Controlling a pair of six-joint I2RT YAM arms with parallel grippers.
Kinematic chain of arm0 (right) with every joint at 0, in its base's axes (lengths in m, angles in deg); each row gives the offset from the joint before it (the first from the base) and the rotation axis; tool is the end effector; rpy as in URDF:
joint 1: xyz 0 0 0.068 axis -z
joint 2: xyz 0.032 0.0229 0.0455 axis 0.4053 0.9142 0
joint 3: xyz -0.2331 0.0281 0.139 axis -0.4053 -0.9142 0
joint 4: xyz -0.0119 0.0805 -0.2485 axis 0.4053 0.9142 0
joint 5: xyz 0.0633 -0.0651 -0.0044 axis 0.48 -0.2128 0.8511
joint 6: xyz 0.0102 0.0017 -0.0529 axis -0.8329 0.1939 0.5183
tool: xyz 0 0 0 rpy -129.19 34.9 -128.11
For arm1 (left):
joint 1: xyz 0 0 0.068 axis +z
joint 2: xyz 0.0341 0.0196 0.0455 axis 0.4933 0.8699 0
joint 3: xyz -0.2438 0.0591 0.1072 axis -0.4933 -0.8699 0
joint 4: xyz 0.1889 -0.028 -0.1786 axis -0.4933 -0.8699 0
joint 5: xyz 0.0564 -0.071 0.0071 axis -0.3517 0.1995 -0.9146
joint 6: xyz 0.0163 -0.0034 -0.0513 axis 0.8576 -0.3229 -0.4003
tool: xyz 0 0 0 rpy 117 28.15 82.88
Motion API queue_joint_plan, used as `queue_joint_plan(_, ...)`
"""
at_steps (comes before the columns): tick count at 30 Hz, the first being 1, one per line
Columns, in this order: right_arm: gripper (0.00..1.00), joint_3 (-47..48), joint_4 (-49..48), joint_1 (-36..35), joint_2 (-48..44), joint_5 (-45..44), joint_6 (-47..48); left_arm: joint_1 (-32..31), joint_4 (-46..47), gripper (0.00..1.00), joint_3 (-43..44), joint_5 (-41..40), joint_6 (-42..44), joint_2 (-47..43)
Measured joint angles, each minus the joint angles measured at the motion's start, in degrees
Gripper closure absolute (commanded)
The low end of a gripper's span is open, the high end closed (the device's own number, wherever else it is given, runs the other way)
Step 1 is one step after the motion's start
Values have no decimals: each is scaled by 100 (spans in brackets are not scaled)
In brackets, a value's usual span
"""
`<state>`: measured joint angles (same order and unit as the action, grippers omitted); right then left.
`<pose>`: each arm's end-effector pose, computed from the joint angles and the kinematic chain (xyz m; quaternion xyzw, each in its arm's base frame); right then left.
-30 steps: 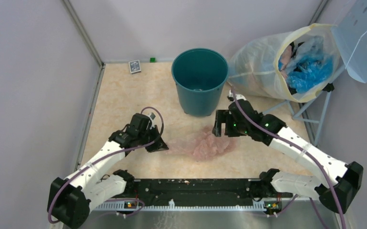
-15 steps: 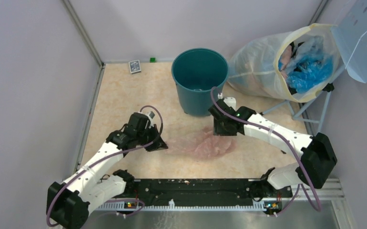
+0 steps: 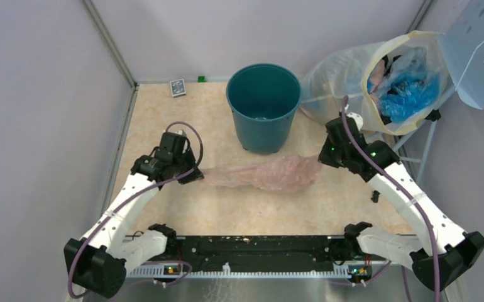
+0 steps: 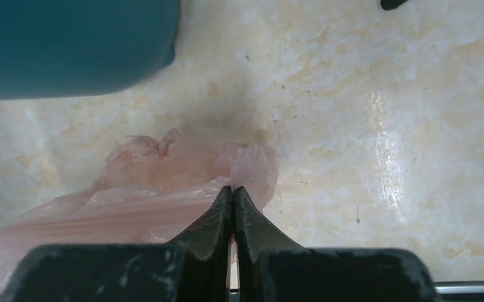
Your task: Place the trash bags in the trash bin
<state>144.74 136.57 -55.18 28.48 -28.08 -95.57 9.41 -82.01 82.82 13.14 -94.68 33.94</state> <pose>0.1747 0.0926 0.3288 0.1396 0.9237 0.0672 0.3503 0.1783 -0.0688 0.2620 -0.1469 0.9466 -0.1768 0.2260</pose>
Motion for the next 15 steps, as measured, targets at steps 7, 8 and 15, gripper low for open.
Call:
queue_joint_plan(7, 32, 546, 129, 658, -136, 328, 350, 345, -166, 100, 741, -409, 306, -7)
queue_joint_plan(8, 27, 599, 125, 732, -129, 575, 601, 387, -157, 100, 796, -367, 352, -11)
queue_joint_plan(15, 20, 719, -219, -533, 28, 1384, 1202, 404, 413, 100, 623, 826, 321, -210)
